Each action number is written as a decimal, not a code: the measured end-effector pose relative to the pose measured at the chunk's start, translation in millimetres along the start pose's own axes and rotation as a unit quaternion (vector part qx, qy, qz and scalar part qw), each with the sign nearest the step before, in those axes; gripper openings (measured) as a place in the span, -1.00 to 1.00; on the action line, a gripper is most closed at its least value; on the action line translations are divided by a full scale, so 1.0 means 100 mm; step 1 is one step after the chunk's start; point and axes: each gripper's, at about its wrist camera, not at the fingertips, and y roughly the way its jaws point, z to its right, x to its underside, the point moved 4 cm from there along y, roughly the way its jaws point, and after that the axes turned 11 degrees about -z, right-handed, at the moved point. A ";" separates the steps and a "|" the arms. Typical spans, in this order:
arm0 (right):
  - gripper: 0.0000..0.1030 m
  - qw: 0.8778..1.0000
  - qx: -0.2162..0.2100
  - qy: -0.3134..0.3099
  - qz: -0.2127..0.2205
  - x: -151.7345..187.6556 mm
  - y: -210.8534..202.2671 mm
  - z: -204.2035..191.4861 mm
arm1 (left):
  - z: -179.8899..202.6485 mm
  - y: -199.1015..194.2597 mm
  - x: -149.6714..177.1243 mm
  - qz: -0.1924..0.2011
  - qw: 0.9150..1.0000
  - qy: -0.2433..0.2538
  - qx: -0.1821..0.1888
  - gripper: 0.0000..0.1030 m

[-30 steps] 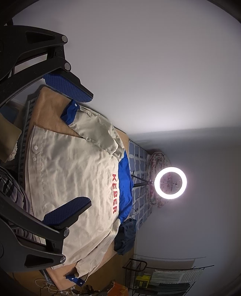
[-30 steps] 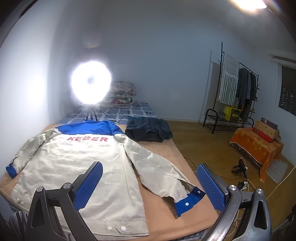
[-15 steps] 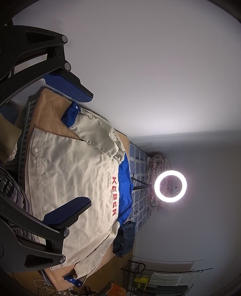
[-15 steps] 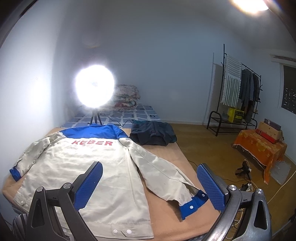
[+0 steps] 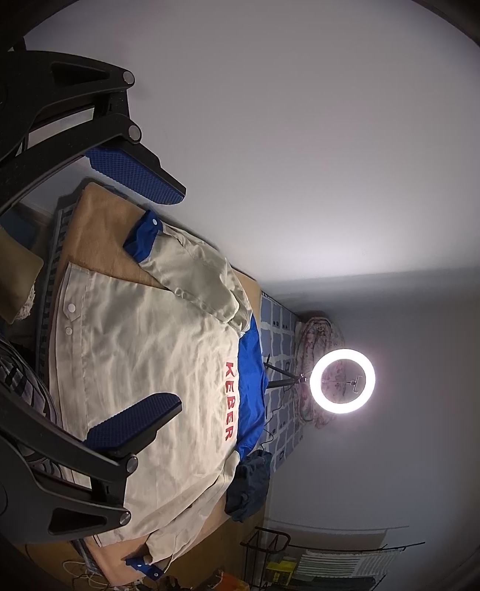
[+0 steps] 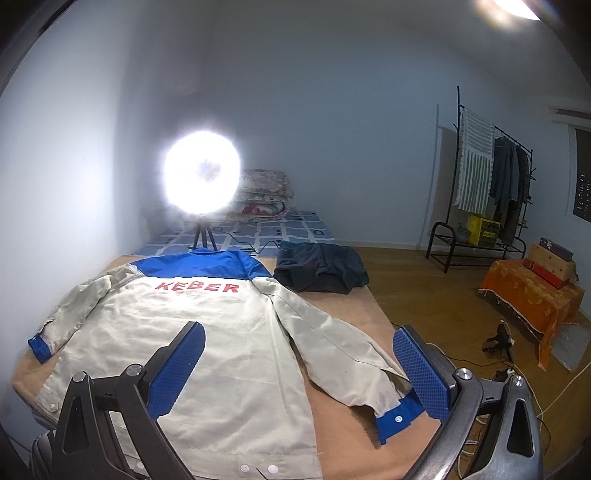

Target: Fold large clothes

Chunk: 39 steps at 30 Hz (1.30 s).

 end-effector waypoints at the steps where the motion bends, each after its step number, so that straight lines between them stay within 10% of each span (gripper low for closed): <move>1: 1.00 1.000 -0.002 -0.001 0.000 0.00 0.00 0.00 | -0.01 0.01 0.00 -0.001 1.000 -0.001 -0.001 1.00; 28: 1.00 0.993 -0.087 -0.077 0.018 -0.58 0.46 -0.59 | -0.22 0.30 -0.11 -0.011 0.999 -0.017 -0.039 1.00; 39: 0.99 0.973 -0.198 -0.116 -0.005 -1.10 0.91 -1.40 | -0.50 0.55 -0.11 -0.023 0.997 -0.043 -0.068 1.00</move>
